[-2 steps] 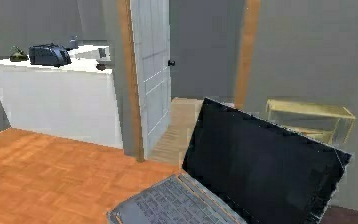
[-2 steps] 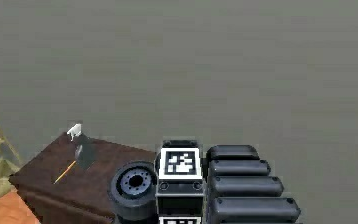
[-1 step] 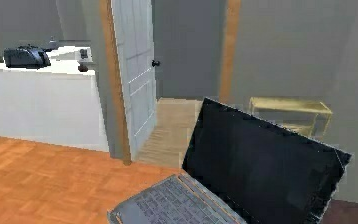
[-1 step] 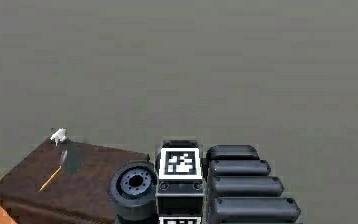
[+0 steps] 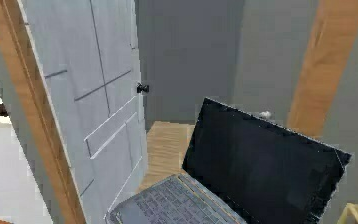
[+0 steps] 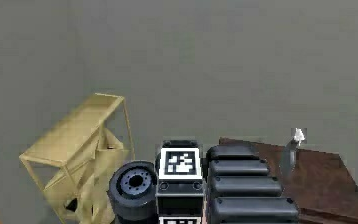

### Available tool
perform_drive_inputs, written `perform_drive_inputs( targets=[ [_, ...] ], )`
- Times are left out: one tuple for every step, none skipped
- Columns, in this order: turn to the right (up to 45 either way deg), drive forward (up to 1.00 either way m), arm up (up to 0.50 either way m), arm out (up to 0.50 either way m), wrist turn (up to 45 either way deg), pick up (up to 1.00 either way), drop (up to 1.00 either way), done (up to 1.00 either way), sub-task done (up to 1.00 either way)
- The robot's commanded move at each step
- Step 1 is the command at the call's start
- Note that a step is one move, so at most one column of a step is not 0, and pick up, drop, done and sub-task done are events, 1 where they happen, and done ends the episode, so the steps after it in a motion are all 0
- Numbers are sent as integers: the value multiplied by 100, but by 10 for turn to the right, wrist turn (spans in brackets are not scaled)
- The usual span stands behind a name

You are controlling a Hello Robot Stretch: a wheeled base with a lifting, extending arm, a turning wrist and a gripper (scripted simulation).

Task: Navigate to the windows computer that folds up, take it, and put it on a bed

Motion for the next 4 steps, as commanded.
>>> perform_drive_inputs(
  targets=[
    [0,85,0,0,0,0,0,0,0],
    [450,0,0,0,0,0,0,0,0],
    [180,0,0,0,0,0,0,0,0],
    [0,50,0,0,0,0,0,0,0]
  ],
)
